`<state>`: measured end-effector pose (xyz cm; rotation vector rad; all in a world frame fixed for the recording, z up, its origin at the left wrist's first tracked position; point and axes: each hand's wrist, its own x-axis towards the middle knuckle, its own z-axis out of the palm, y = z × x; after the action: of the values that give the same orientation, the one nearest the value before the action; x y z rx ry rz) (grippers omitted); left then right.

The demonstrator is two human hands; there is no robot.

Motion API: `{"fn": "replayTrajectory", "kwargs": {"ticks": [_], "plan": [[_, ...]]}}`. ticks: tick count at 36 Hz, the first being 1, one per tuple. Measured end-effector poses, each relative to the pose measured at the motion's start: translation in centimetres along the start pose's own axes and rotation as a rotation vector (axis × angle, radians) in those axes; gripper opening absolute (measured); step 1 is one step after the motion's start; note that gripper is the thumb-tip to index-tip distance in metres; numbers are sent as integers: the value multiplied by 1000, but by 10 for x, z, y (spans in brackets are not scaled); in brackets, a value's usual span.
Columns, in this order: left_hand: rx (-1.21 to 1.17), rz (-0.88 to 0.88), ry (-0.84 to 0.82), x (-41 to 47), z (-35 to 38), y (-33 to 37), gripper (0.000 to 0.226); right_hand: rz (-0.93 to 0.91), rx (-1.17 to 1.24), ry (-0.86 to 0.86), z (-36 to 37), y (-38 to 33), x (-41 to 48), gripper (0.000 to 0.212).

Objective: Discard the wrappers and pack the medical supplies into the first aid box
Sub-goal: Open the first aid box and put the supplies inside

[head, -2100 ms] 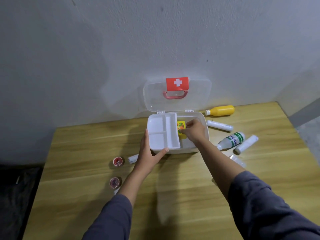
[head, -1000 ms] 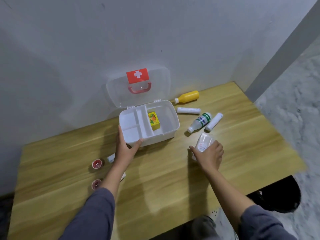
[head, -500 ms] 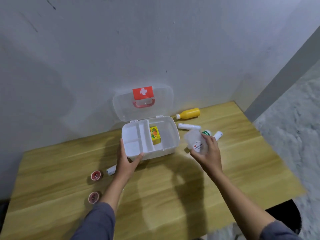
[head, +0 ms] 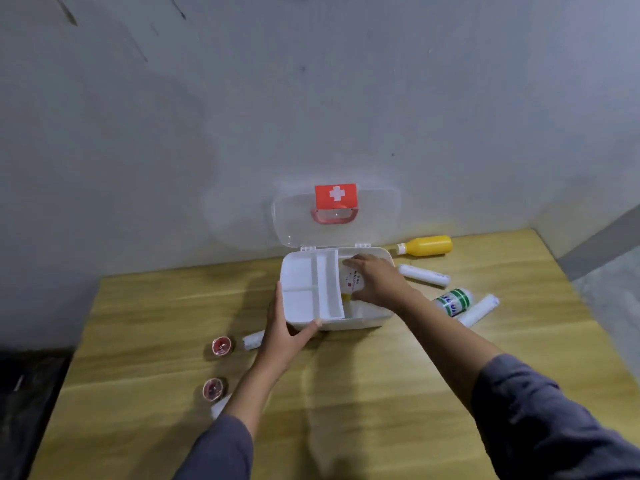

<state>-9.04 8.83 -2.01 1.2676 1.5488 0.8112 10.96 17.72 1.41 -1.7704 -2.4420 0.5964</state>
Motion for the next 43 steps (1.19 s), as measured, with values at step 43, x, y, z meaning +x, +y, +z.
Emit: {"fn": "replayTrajectory", "kwargs": {"ticks": [43], "plan": [[23, 23, 15, -3, 0, 2, 99, 775, 1275, 66, 37, -13, 9, 29]]}}
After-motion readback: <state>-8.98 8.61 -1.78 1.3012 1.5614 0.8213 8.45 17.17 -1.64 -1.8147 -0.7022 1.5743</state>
